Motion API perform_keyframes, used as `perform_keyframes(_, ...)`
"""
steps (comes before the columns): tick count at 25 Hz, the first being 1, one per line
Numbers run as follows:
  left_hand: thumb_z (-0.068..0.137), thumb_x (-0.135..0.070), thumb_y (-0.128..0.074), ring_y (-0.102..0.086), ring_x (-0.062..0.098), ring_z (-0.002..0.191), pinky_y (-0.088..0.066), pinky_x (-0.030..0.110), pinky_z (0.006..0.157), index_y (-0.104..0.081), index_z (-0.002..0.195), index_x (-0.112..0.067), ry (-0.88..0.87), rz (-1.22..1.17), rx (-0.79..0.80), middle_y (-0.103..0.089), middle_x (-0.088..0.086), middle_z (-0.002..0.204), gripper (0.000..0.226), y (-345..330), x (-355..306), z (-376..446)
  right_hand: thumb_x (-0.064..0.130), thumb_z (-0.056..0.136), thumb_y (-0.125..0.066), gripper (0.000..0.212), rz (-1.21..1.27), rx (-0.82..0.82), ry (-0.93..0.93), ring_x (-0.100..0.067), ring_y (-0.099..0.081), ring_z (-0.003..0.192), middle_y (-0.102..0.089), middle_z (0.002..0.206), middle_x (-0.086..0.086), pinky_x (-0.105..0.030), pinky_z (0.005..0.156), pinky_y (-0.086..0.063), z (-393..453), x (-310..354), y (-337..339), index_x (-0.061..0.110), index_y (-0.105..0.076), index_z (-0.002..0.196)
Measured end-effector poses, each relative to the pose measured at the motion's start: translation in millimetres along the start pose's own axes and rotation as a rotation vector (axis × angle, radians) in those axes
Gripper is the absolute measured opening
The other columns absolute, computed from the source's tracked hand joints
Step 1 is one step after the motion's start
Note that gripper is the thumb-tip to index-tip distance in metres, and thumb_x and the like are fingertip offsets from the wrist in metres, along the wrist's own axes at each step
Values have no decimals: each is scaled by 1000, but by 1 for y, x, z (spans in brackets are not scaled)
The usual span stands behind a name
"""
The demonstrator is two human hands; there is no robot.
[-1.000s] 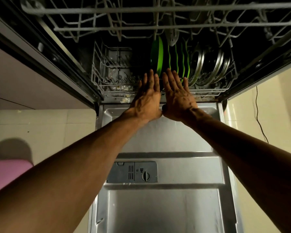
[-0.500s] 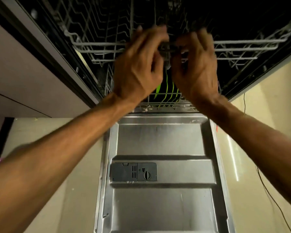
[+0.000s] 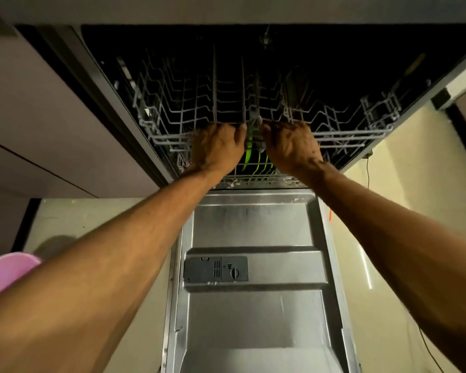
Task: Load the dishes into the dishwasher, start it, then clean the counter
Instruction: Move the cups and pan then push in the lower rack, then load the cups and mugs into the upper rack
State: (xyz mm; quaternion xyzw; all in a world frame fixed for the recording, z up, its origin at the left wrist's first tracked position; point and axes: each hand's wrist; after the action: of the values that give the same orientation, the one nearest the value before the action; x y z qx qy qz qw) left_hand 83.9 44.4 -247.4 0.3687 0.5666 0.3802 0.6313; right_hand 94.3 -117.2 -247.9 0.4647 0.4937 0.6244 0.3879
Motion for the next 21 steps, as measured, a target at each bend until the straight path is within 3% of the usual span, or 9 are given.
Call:
perform_keyframes(5, 102, -44, -34, -56, 26, 81, -36, 33, 75, -57, 69, -14, 114, -56, 141, -56, 9, 70, 50, 21, -10, -84, 44, 101, -9, 64, 2, 157, -54, -26, -55, 119, -66, 120, -8, -40, 109, -30, -83, 29, 2, 15, -66, 111)
perform_keyframes(7, 102, -39, -38, -56, 25, 75, -37, 36, 95, -65, 74, -8, 108, -54, 155, -63, 13, 71, 50, 32, -16, -117, 44, 101, -8, 64, 2, 235, -91, -25, -46, 133, -57, 136, -8, -40, 114, -24, -116, 40, 6, 15, -61, 123)
perform_keyframes(9, 102, -38, -37, -49, 17, 56, -36, 36, 104, -64, 74, -10, 123, -102, 235, -57, 5, 59, 48, 39, -20, -145, 44, 101, -6, 65, 6, 328, -138, -22, -36, 141, -47, 147, -6, -40, 119, -16, -144, 49, 12, 17, -54, 134)
perform_keyframes(12, 102, -38, -36, -50, 16, 58, -40, 37, 100, -66, 80, -11, 167, -178, 331, -53, 0, 60, 47, 49, -31, -183, 52, 94, 12, 82, 8, 477, -170, -19, -31, 144, -40, 152, -4, -40, 121, -15, -182, 61, 28, 18, -46, 142)
perform_keyframes(15, 102, -40, -37, -54, 18, 67, -46, 39, 92, -67, 81, -12, 190, -148, 370, -58, 4, 66, 46, 50, -34, -220, 63, 79, 30, 108, 59, 496, -196, -20, -35, 141, -45, 149, -4, -40, 119, -19, -220, 70, 37, 19, -49, 139)
perform_keyframes(19, 100, -42, -40, -51, 11, 59, -48, 33, 92, -62, 74, -19, 235, -183, 468, -47, -8, 59, 41, 44, -28, -272, 53, 98, 5, 76, 99, 602, -270, -18, -27, 145, -40, 153, -4, -38, 120, -11, -271, 89, 45, 18, -47, 142)
perform_keyframes(21, 100, -44, -40, -58, 16, 76, -46, 25, 75, -64, 81, -17, 278, -186, 519, -52, -3, 69, 41, 46, -33, -296, 58, 90, 18, 93, 123, 603, -290, -18, -32, 143, -45, 149, -4, -39, 120, -15, -294, 96, 49, 18, -50, 138)
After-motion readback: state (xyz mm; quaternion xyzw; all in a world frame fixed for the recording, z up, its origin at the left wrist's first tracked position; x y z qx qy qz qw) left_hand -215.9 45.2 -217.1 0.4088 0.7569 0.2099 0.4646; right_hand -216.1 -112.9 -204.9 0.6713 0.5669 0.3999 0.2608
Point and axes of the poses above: each hand's wrist, its own z-axis towards the middle knuckle, its own y-axis out of the back of the hand, x = y × z
